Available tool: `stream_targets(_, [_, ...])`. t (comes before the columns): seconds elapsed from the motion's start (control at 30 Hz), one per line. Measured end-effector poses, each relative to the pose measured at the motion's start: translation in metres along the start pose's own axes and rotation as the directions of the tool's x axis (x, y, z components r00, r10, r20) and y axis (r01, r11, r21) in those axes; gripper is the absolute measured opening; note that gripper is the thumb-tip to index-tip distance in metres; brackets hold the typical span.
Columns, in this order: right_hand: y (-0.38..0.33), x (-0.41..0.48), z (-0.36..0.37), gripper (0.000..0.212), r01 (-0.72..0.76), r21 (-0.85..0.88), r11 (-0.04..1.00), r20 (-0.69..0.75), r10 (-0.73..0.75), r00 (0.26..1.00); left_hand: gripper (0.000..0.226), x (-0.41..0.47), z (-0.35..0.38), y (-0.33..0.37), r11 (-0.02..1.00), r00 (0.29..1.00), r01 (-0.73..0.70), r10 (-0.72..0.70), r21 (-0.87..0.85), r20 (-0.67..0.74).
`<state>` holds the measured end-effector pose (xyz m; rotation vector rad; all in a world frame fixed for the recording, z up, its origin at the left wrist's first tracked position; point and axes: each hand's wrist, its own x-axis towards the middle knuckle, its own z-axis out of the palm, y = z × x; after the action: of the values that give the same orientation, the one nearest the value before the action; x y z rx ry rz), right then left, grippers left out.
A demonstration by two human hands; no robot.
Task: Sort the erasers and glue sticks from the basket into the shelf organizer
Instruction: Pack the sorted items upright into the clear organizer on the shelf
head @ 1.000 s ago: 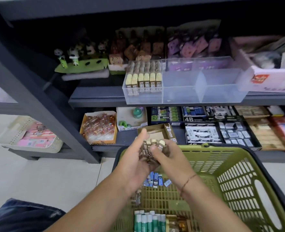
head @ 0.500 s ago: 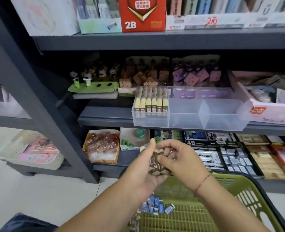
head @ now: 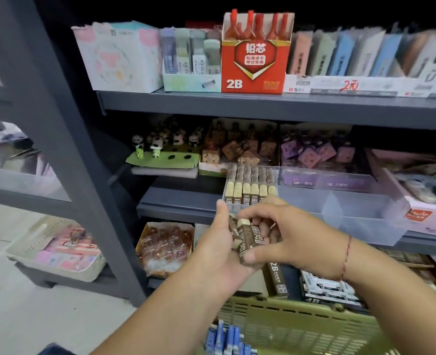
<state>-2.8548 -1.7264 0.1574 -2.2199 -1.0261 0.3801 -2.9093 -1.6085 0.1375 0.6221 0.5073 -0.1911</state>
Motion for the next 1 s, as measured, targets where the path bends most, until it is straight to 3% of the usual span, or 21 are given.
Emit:
stream_targets(0.1, [-0.001,0.000,0.004,0.051,0.032,0.074,0.997,-0.049,-0.029,0.998,0.078,0.000,-0.001,0.003,1.000,1.000,0.009,-0.009,-0.021,0.003])
stream_targets(0.2, [0.002,0.001,0.009,0.040,0.059,0.268,0.962,-0.083,-0.038,0.996,0.076,0.002,-0.003,0.008,0.999,1.000,0.017,-0.017,-0.041,-0.009])
stream_targets(0.3, [0.004,0.005,0.004,0.026,0.105,0.570,0.815,-0.067,-0.081,0.994,0.067,0.004,-0.006,0.012,0.994,0.997,0.017,-0.025,-0.112,-0.071])
stream_targets(0.4, [0.008,0.018,-0.017,0.021,0.125,0.696,0.707,-0.178,0.000,0.984,0.045,0.006,-0.008,0.017,0.974,0.983,-0.027,-0.015,-0.224,-0.183])
stream_targets(0.47, [0.016,0.032,-0.034,0.020,0.125,0.605,0.786,-0.311,0.089,0.946,0.027,0.004,-0.008,0.021,0.971,0.979,-0.035,-0.014,-0.235,-0.203])
stream_targets(0.53, [0.027,0.049,-0.045,0.019,0.026,0.277,0.961,-0.403,0.091,0.911,0.015,0.003,-0.009,0.023,0.971,0.978,-0.032,-0.017,-0.236,-0.207])
stream_targets(0.57, [0.033,0.057,-0.048,0.018,-0.030,0.071,0.997,-0.400,0.056,0.915,0.013,0.002,-0.010,0.024,0.971,0.978,-0.032,-0.018,-0.237,-0.207])
stream_targets(0.67, [0.045,0.077,-0.041,0.026,-0.081,-0.317,0.945,-0.255,-0.003,0.967,0.010,0.002,-0.010,0.027,0.966,0.973,-0.045,-0.016,-0.256,-0.231])
stream_targets(0.8, [0.056,0.097,-0.024,0.025,-0.036,-0.491,0.870,-0.134,-0.035,0.990,0.007,0.002,-0.009,0.031,0.956,0.969,-0.059,-0.015,-0.288,-0.248])
stream_targets(1.0, [0.067,0.104,-0.013,0.023,0.035,-0.524,0.851,-0.160,-0.138,0.977,0.005,0.002,-0.007,0.029,0.953,0.974,-0.047,-0.022,-0.298,-0.226])
